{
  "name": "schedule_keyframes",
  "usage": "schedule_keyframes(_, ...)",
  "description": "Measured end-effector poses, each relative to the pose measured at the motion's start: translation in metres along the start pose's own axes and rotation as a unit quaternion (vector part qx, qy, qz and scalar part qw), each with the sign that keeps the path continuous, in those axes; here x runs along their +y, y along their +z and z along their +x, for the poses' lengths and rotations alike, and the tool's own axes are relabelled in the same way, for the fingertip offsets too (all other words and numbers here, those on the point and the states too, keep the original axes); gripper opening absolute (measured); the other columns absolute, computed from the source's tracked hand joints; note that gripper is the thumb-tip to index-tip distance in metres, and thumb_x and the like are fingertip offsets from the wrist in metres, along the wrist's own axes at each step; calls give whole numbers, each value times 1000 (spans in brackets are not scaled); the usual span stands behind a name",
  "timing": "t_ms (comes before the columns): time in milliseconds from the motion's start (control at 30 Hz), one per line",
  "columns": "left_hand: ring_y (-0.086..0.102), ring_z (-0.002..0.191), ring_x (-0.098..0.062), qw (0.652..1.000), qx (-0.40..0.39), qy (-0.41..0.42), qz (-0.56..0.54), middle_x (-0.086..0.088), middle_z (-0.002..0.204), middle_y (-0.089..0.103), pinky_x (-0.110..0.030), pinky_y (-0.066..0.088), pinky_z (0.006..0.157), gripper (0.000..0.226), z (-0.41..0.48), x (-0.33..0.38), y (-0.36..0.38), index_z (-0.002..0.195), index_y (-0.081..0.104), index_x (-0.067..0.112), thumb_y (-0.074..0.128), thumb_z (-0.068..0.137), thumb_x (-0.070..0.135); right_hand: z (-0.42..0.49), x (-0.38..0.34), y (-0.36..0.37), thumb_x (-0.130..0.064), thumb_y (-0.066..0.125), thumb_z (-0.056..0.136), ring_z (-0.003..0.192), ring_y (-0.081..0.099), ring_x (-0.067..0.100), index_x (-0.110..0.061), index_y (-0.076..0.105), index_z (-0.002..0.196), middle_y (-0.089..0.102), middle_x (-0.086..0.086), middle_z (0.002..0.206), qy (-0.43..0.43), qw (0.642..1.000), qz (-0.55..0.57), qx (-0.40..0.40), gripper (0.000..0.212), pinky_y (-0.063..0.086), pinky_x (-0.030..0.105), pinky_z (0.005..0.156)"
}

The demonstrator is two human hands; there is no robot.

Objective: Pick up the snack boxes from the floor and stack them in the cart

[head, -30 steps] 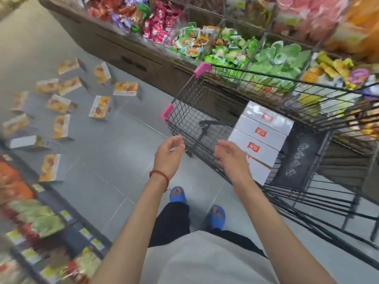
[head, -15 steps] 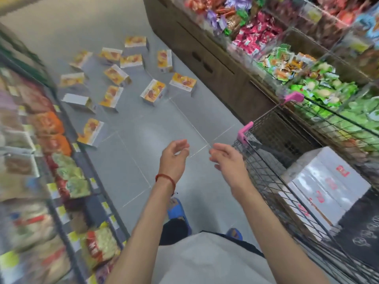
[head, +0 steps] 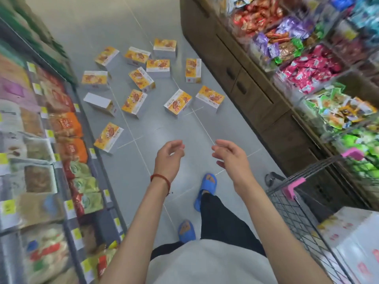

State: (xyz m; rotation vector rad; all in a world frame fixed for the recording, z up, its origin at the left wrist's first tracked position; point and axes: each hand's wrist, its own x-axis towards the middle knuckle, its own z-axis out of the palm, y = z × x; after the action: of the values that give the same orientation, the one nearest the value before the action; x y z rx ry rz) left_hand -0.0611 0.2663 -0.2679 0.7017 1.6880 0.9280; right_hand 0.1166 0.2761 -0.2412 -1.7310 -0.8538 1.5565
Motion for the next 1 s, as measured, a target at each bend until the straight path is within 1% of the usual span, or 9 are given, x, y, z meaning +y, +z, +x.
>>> schedule_keyframes(100, 68, 108, -18, 1000, 13, -6, 4, 1, 117, 71, -36, 51, 99, 20, 50, 23, 2, 114, 65, 25, 57, 99, 14, 53, -30, 14, -13, 56, 102, 104, 67, 18, -23, 66, 118, 73, 0, 117, 3, 1000, -11, -13, 22, 52, 31, 77)
schedule_keyframes(133, 68, 108, -17, 1000, 20, -6, 8, 3, 117, 70, -36, 51, 99, 20, 68, 32, 3, 115, 65, 25, 56, 100, 15, 72, -40, 18, -14, 56, 102, 106, 67, 19, -24, 66, 118, 73, 0, 117, 4, 1000, -14, -18, 21, 53, 32, 78)
schedule_keyframes(267, 68, 106, -16, 999, 36, -29, 17, 3, 117, 70, -34, 51, 98, 20, 130, 73, 15, 117, 65, 23, 57, 100, 16, 141, -80, 29, -15, 57, 102, 108, 68, 18, -21, 66, 122, 72, 1, 119, 21, 998, -32, -40, 23, 53, 36, 97)
schedule_keyframes(400, 68, 102, -10, 998, 55, -42, 8, 2, 117, 70, -33, 52, 98, 21, 177, 106, 29, 119, 66, 22, 57, 100, 18, 195, -110, 35, -17, 59, 101, 108, 69, 15, -22, 66, 125, 72, -2, 117, 26, 996, -61, -66, 25, 53, 30, 92)
schedule_keyframes(533, 67, 111, -18, 996, 57, -65, -2, 1, 118, 70, -35, 50, 102, 21, 236, 131, 34, 115, 66, 23, 57, 99, 12, 259, -144, 49, -19, 59, 102, 105, 68, 13, -22, 65, 129, 71, -2, 118, 46, 992, -89, -80, 27, 52, 27, 89)
schedule_keyframes(700, 67, 108, -18, 993, 66, -94, -20, 0, 118, 70, -25, 52, 84, 20, 319, 152, 31, 115, 66, 21, 56, 100, 11, 339, -181, 78, -13, 58, 101, 103, 66, 12, -20, 64, 130, 71, 1, 120, 69, 988, -108, -83, 30, 51, 24, 84)
schedule_keyframes(833, 67, 109, -16, 990, 61, -128, -21, 0, 118, 71, -27, 52, 87, 17, 395, 155, 28, 109, 67, 27, 59, 99, 16, 407, -204, 110, -16, 56, 103, 106, 66, 15, -19, 63, 132, 70, 1, 120, 83, 987, -115, -75, 29, 52, 25, 85)
schedule_keyframes(933, 67, 111, -20, 984, 51, -172, -7, -3, 118, 71, -37, 52, 99, 17, 451, 158, 24, 109, 68, 26, 61, 97, 17, 456, -223, 134, -16, 57, 103, 105, 67, 13, -20, 64, 131, 71, -2, 114, 110, 985, -124, -56, 29, 53, 27, 90)
schedule_keyframes(1000, 67, 110, -22, 980, 46, -191, -2, -3, 112, 72, -38, 52, 100, 16, 486, 162, 18, 105, 69, 26, 61, 95, 17, 487, -234, 153, -15, 59, 100, 104, 68, 12, -21, 65, 129, 73, -2, 111, 108, 985, -124, -60, 30, 51, 26, 86)
